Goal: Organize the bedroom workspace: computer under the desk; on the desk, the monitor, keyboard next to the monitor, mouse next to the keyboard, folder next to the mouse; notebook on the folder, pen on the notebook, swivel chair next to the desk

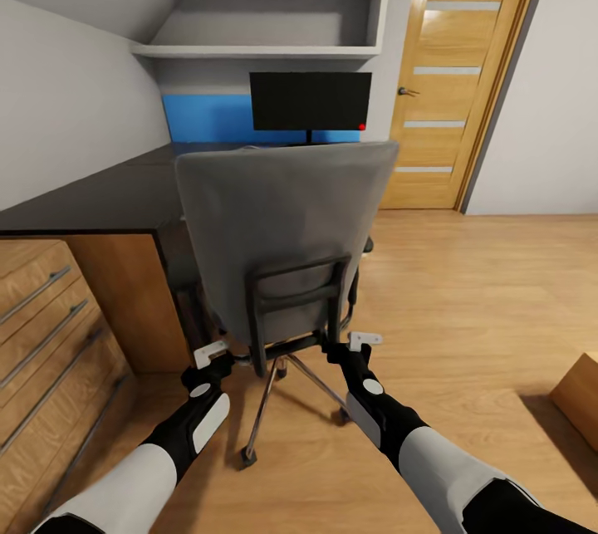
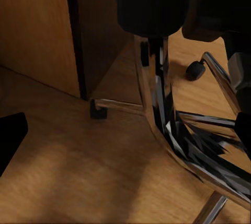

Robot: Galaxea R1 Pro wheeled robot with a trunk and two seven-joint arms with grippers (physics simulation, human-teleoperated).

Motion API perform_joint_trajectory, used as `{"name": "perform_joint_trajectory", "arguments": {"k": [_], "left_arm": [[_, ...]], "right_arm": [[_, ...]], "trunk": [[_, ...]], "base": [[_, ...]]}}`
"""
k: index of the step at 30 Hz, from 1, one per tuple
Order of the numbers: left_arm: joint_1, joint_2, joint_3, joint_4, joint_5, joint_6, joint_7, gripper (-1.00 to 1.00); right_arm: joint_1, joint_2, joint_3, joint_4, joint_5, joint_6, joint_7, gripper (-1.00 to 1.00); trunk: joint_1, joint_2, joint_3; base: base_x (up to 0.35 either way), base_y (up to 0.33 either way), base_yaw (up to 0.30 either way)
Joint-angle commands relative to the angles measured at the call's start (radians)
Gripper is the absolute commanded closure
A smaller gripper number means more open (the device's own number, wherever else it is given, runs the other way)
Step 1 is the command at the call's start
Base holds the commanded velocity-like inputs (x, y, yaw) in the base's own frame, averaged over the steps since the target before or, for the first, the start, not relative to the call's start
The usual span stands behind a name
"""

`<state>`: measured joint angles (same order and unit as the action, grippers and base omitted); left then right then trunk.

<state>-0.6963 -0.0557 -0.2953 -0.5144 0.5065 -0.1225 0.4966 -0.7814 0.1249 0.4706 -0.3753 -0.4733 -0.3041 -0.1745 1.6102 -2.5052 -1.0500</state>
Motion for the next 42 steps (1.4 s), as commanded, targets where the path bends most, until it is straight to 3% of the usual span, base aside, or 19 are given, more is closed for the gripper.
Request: {"name": "perform_joint_trajectory", "arguments": {"k": [1,9,42], "left_arm": [[0.0,0.001,-0.01,0.008,0.032,-0.006,0.003,-1.0],[0.0,0.0,-0.01,0.008,0.032,-0.006,0.001,-1.0],[0.0,-0.006,-0.02,0.01,0.032,-0.004,-0.001,-1.0]], "right_arm": [[-0.001,-0.001,0.006,0.001,-0.008,-0.004,-0.008,-1.0],[-0.001,-0.001,0.008,0.001,-0.008,-0.004,-0.008,-1.0],[-0.001,-0.001,0.008,0.001,-0.008,-0.006,-0.008,-1.0]], "trunk": [[0.0,0.0,-0.001],[0.0,0.0,-0.001],[0.0,0.0,-0.001]], "base": [[0.04,-0.242,0.0],[0.008,-0.184,0.0],[-0.102,-0.003,0.0]]}}
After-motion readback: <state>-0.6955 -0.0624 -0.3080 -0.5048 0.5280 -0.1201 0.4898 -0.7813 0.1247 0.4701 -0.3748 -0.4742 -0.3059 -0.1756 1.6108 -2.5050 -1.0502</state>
